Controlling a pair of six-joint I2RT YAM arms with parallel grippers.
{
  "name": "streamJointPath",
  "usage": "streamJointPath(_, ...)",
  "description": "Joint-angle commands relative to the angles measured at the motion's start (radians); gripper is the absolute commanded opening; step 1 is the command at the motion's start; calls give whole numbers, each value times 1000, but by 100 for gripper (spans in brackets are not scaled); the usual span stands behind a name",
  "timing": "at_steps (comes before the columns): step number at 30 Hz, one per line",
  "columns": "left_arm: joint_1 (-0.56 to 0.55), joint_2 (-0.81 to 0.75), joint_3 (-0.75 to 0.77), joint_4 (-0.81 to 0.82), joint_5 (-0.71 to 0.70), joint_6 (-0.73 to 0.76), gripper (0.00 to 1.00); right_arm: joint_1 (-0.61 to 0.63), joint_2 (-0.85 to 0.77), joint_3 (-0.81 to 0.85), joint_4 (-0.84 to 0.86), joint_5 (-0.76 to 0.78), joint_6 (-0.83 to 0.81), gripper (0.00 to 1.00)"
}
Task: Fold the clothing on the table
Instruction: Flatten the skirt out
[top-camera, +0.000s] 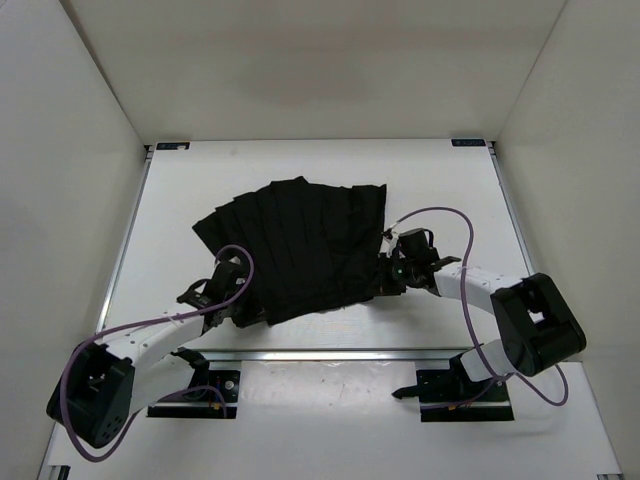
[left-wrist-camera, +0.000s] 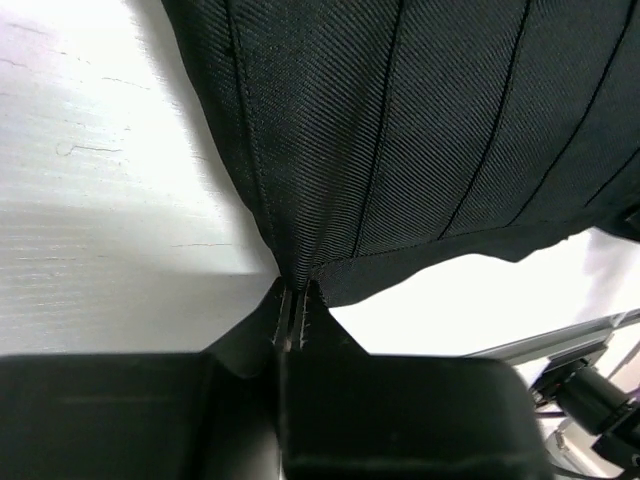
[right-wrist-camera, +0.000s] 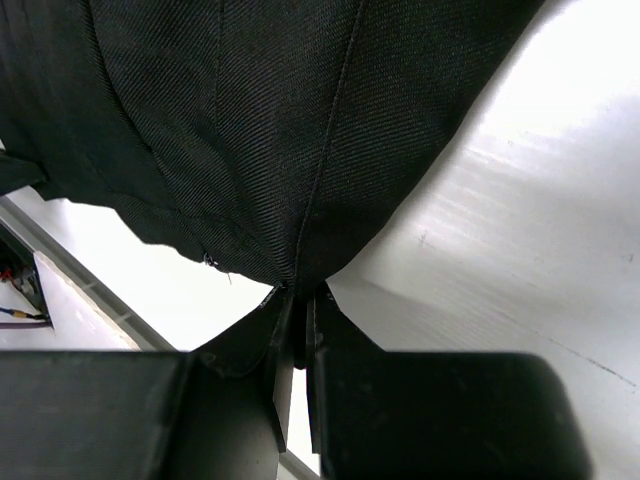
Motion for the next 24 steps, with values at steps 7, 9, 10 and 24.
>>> streamJointPath(7, 30, 6, 58, -52, 2, 70, 0, 12, 0, 76, 0, 30, -27, 0)
streamJointPath(9, 53, 33, 113, -60, 18, 104, 0, -6, -29, 96, -26, 42, -53, 0)
streamJointPath(10, 76, 50, 142, -59, 44, 136, 0, -14, -42, 105, -35, 53, -65, 0)
streamJointPath(24, 141, 599, 1441, -313, -17, 543, 0, -208, 147, 1184, -403, 143, -386, 0)
